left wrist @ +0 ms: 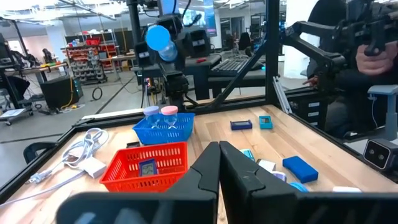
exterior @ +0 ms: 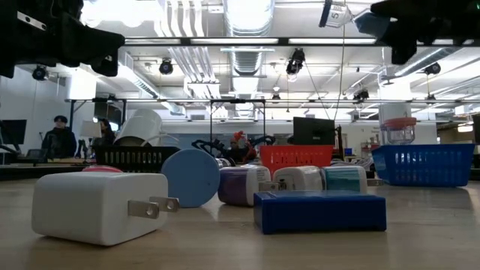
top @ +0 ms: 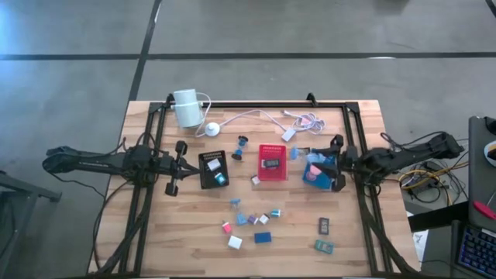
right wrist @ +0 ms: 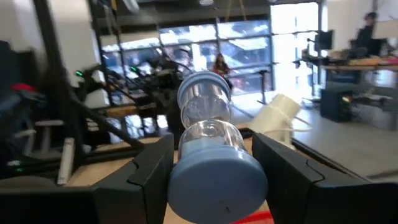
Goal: Pick & Place Office items
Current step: Put the right light blue hourglass into the blue bin
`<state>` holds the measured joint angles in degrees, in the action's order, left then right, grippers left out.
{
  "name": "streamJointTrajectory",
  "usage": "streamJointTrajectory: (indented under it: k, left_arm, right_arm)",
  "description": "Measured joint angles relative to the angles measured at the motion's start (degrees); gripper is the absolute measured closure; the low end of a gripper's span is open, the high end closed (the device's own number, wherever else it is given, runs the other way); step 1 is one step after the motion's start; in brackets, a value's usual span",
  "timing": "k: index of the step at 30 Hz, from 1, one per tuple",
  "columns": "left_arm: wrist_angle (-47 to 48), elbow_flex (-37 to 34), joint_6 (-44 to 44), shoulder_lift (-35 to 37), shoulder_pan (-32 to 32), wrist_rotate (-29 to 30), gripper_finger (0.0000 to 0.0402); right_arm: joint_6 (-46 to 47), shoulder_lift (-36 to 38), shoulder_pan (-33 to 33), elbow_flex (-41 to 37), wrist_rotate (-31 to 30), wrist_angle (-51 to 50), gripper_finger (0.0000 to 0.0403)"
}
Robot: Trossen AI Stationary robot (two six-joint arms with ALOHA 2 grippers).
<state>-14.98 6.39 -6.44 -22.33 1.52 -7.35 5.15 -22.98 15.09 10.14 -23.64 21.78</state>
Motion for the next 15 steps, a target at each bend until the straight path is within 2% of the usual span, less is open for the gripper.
streamJointTrajectory:
  k: [3,7,15]
  left_arm:
    - [0.0,0.0,0.0,0.0,0.0,0.0,0.0393]
    - [0.0,0.0,0.0,0.0,0.0,-0.1,0.0393]
    - [0.0,-0.1,0.4,0.0,0.0,-0.1,0.0394]
  right_arm:
    - [1.1,-0.4,0.0,8.2,-2.8,-13.5,0.0211]
    - [9.9,-3.8,0.0,21.8,-6.5,-36.1,0.0211]
    - [28.6,-16.0,0.0,43.5,-5.8,-72.2,0.0211]
